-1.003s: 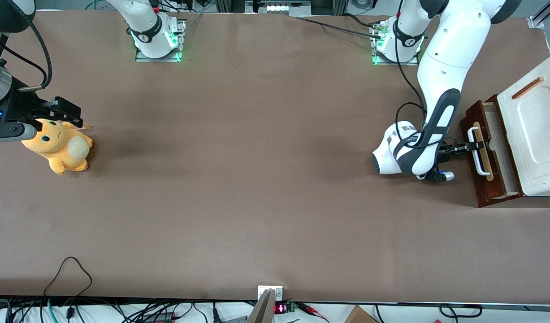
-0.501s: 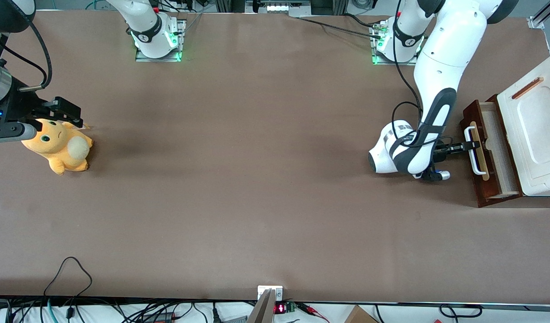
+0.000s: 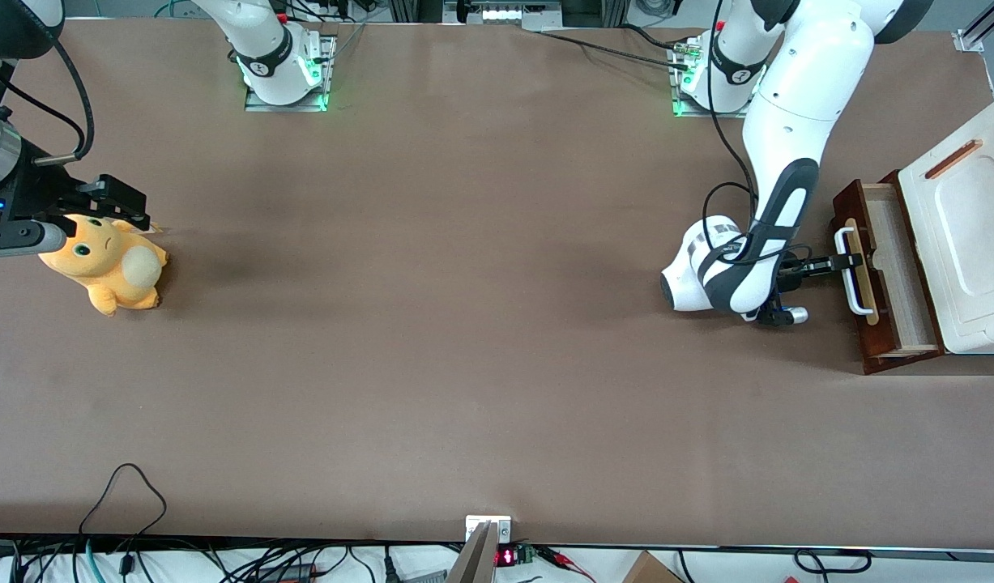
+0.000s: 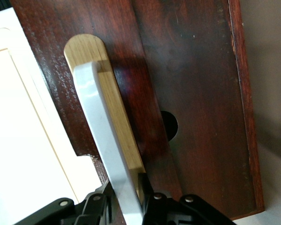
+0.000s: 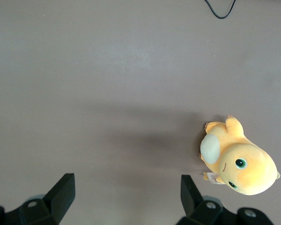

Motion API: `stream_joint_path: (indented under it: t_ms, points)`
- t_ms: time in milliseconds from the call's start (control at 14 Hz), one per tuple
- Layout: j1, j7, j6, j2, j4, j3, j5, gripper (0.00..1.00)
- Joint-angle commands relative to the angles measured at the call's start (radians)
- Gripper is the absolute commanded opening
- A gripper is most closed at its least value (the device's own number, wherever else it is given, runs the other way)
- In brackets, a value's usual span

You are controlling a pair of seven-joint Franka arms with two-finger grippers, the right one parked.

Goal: Open lower drawer with left arm only
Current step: 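Pull the handle with the left gripper, sliding the drawer out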

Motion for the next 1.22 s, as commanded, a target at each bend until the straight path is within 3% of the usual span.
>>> stream_joint_path:
  t_ms: [0,1146]
  points:
    - [-0.03,-0.003,-0.007,0.016,0.009,-0.002,-0.05,0.18]
    - [-0.093,-0.011,-0.013,0.016,0.009,0.01,-0.099,0.18]
